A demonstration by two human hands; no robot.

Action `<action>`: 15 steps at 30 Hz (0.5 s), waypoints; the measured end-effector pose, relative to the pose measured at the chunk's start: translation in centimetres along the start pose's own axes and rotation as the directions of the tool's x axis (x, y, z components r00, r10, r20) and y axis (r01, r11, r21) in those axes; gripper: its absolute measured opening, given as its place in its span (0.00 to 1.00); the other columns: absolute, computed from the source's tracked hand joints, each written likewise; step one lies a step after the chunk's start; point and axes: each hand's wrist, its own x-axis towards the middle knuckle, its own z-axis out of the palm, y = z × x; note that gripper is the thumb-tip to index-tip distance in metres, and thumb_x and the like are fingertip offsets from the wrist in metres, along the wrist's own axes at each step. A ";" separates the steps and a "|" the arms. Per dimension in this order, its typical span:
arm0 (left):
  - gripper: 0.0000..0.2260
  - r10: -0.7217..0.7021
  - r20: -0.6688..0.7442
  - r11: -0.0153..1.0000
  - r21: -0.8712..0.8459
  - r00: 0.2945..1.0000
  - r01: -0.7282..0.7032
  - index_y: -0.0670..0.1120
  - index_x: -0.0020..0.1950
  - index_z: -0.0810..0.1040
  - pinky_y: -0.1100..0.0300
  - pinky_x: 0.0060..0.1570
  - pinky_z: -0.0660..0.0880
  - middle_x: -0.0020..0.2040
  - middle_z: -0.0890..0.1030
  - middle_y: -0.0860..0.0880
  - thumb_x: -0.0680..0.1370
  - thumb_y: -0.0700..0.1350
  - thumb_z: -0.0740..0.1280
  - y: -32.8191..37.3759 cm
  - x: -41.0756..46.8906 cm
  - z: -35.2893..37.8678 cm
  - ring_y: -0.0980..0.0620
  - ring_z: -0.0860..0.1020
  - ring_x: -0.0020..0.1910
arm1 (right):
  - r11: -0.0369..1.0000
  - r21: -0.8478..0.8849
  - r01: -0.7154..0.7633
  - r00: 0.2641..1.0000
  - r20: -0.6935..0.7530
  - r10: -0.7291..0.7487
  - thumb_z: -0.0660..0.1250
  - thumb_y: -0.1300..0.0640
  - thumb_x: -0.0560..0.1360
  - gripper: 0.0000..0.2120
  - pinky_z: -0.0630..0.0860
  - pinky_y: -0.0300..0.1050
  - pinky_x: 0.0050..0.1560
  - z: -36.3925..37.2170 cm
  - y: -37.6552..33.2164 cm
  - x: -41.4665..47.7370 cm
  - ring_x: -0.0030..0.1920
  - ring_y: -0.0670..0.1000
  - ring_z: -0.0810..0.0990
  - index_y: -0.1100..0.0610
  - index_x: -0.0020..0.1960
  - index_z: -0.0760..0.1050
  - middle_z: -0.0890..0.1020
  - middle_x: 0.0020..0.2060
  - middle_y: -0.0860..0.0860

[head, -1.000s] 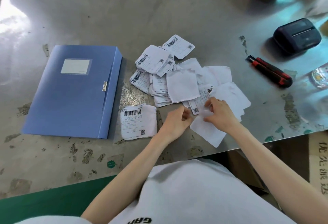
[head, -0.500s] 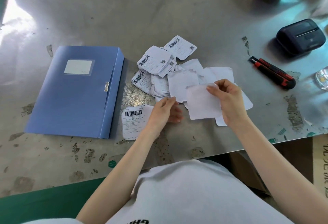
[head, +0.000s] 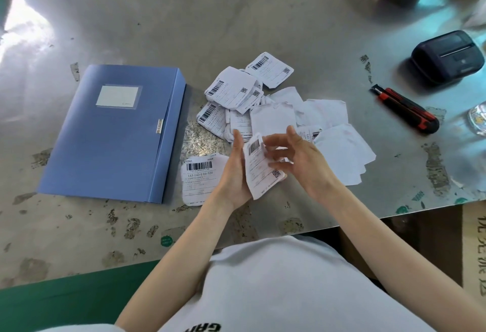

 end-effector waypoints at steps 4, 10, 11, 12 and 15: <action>0.43 -0.056 -0.092 0.985 -0.167 0.994 0.040 0.39 0.65 0.71 0.36 0.63 0.70 0.66 0.74 0.37 0.70 0.74 0.51 -0.3 -0.1 -1.1 0.36 0.72 0.66 | 0.968 -0.252 0.024 0.961 -0.260 -0.092 0.66 0.61 0.75 0.04 0.77 0.45 0.45 -1.4 -0.2 0.5 0.42 0.49 0.80 0.55 0.45 0.79 0.83 0.42 0.51; 0.35 -0.072 -0.232 0.992 -0.119 0.970 0.045 0.46 0.70 0.71 0.41 0.59 0.75 0.65 0.77 0.42 0.77 0.69 0.47 -0.9 -0.2 -2.2 0.42 0.76 0.64 | 0.621 -0.731 -0.282 0.823 -0.517 -0.235 0.71 0.58 0.70 0.25 0.64 0.49 0.61 -7.5 -0.1 1.6 0.66 0.61 0.65 0.57 0.65 0.68 0.69 0.66 0.57; 0.30 -0.078 -0.253 0.993 -0.108 0.964 0.052 0.45 0.69 0.72 0.41 0.59 0.75 0.64 0.78 0.42 0.79 0.65 0.51 -1.0 -0.1 -2.1 0.43 0.77 0.63 | 0.553 -0.746 -0.371 0.817 -0.546 -0.188 0.73 0.56 0.69 0.31 0.60 0.54 0.67 -8.3 0.0 1.7 0.70 0.62 0.60 0.56 0.68 0.65 0.64 0.70 0.58; 0.23 -0.091 -0.273 0.993 -0.102 0.958 0.065 0.44 0.67 0.73 0.41 0.59 0.75 0.63 0.79 0.41 0.81 0.58 0.56 -1.0 0.0 -2.0 0.43 0.78 0.61 | 0.505 -0.744 -0.438 0.807 -0.573 -0.143 0.75 0.54 0.68 0.36 0.57 0.58 0.69 -8.9 0.0 1.8 0.72 0.63 0.57 0.54 0.70 0.62 0.60 0.72 0.58; 0.14 -0.118 -0.347 0.991 -0.105 0.931 0.087 0.41 0.64 0.75 0.43 0.55 0.78 0.60 0.81 0.41 0.80 0.42 0.62 -1.4 0.4 -1.9 0.43 0.79 0.60 | 0.435 -0.749 -0.500 0.802 -0.590 -0.094 0.78 0.51 0.64 0.42 0.56 0.60 0.68 -9.7 0.8 1.7 0.71 0.63 0.56 0.52 0.71 0.58 0.58 0.72 0.58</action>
